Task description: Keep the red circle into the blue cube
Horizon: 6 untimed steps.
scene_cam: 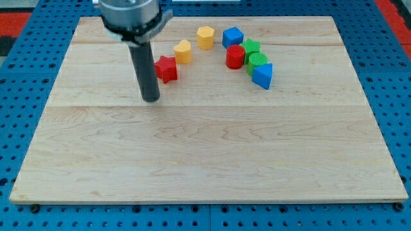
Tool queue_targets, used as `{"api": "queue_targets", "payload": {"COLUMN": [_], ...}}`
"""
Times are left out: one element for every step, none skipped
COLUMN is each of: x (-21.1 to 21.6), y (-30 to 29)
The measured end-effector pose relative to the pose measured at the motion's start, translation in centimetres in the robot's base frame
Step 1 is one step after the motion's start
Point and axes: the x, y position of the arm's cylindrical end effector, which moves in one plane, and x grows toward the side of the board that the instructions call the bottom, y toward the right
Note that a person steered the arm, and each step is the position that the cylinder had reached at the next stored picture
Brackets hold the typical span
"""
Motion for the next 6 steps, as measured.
{"api": "queue_targets", "payload": {"x": [0.2, -1.6, -3.7, -5.6, -6.7, -8.1], "y": [7.3, 11.5, 11.4, 13.2, 16.0, 16.7]}}
